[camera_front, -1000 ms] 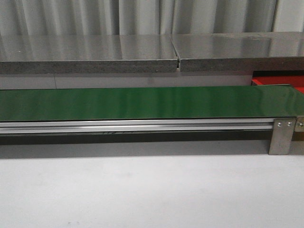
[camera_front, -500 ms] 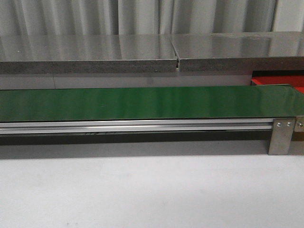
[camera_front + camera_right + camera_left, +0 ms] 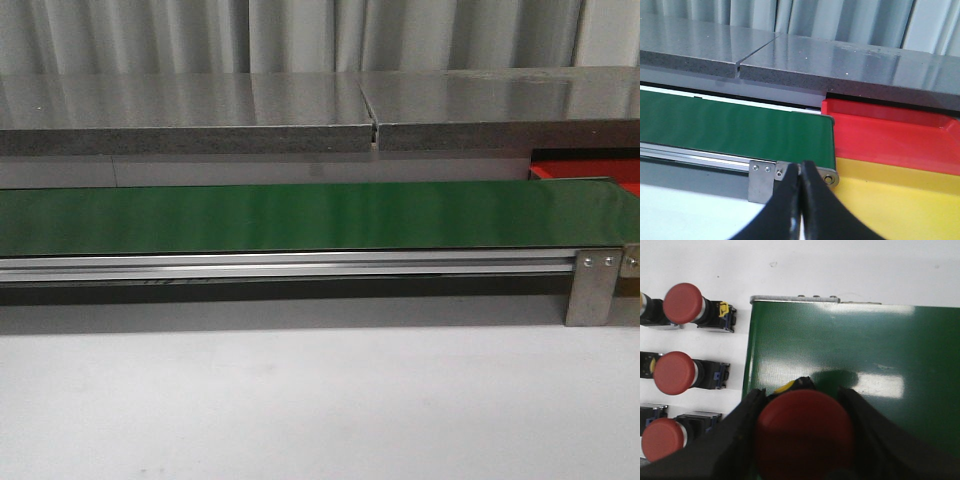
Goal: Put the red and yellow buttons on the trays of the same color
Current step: 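Lift the red button and set it on the green belt, open left gripper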
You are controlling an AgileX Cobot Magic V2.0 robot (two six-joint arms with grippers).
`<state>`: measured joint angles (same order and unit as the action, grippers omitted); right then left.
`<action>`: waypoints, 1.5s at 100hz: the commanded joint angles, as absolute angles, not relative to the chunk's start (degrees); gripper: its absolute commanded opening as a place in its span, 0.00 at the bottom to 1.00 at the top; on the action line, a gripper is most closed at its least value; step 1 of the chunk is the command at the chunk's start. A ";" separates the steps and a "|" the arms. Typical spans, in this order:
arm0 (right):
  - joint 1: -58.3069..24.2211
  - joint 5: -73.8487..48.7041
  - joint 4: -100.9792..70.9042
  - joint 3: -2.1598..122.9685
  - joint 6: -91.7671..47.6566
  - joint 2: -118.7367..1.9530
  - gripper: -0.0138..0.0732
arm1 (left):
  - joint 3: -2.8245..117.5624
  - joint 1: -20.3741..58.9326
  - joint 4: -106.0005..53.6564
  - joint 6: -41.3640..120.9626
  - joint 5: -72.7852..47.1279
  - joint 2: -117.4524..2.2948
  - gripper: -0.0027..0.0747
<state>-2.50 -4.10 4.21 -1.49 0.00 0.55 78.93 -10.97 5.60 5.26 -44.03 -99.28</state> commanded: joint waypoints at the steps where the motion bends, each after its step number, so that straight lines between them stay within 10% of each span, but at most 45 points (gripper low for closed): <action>1: -2.56 0.69 4.82 -0.95 -0.43 1.38 0.09 | 81.15 -10.62 5.31 5.17 -41.63 -98.20 0.01; 48: -2.56 0.69 4.82 -0.95 -0.43 1.38 0.09 | 81.15 -10.62 2.55 5.17 -44.65 -101.76 0.08; 84: -2.56 0.69 4.82 -0.95 -0.43 1.38 0.09 | 83.46 -10.52 2.05 5.17 -46.24 -101.54 0.87; 150: -2.56 0.69 4.82 -0.95 -0.43 1.38 0.09 | 84.50 -10.48 -0.79 1.36 -42.51 -89.56 0.88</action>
<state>-2.50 -4.10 4.21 -1.49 0.00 0.55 82.65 -10.85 -0.68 3.65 -45.46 -93.53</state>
